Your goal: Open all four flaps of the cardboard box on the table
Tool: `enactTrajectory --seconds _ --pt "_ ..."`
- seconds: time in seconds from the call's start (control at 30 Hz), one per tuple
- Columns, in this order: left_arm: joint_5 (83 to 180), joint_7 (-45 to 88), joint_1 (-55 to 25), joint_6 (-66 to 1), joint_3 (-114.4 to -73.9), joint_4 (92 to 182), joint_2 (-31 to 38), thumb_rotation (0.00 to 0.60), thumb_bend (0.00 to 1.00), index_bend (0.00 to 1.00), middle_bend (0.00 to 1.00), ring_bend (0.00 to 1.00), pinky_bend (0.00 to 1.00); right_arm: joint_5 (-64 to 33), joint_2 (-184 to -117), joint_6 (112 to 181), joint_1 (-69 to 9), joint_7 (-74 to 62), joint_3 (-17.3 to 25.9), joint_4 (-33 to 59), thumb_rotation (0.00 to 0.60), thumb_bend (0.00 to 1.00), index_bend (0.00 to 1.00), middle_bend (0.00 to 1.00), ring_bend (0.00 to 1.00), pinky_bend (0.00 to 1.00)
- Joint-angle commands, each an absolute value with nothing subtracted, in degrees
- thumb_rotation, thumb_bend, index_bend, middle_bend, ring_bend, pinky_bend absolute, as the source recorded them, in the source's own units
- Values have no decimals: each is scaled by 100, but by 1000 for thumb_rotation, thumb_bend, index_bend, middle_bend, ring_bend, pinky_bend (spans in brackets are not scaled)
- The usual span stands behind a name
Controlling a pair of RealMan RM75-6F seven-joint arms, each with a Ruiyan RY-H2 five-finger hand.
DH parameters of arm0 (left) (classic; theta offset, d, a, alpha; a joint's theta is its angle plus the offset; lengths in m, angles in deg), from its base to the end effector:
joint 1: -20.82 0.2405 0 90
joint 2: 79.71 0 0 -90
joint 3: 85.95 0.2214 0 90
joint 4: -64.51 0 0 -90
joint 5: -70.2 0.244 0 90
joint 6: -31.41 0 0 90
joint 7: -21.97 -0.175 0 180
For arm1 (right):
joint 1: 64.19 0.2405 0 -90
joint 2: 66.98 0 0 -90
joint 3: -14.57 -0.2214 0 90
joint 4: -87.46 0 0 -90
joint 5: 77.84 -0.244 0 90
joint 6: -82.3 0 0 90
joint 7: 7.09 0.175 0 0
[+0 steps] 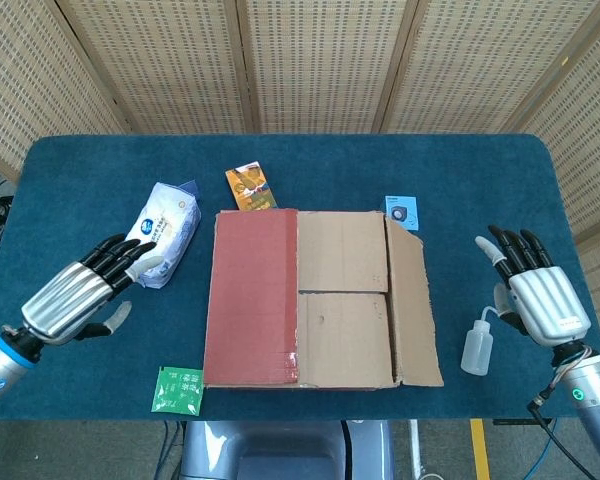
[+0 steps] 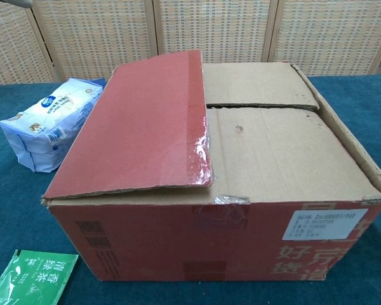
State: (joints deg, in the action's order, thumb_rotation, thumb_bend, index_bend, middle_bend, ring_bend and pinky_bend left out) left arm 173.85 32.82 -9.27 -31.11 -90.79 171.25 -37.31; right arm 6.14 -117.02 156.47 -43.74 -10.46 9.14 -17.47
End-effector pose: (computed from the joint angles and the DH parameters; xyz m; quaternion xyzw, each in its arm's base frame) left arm -0.1492 0.2895 0.1157 -0.8112 -0.2620 -0.3875 0.3508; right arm -0.2116 -0.2857 0.1390 0.6823 -0.3186 0.3951 0.5262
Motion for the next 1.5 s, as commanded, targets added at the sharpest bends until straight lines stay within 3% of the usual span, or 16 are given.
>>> enactTrajectory --seconds 0.03,0.33,0.63,1.0,1.5 --pt "17534 3504 -1452 -2582 -9246 17211 -3771 531 853 56 0 0 0 634 -11760 15712 -4443 -1030 953 -1708 600 775 0 0 0 0" --pt "17475 3419 -2644 -1310 -9595 17378 -3490 530 988 106 0 0 0 611 -11927 15905 -4636 -959 972 -1598 600 775 0 0 0 0" --pt "16856 2857 -3561 -364 -9875 17281 -2609 532 1000 171 39 0 0 558 -11955 15930 -4730 -834 935 -1481 600 775 0 0 0 0" --pt "15980 2471 -4167 137 -10012 16983 -1846 529 1000 216 101 8 0 538 -11898 15882 -4798 -679 918 -1340 600 775 0 0 0 0" --pt "15149 1974 -4488 307 -9825 16717 -1358 526 1000 297 193 75 12 530 -11890 15829 -4853 -504 885 -1227 600 775 0 0 0 0"
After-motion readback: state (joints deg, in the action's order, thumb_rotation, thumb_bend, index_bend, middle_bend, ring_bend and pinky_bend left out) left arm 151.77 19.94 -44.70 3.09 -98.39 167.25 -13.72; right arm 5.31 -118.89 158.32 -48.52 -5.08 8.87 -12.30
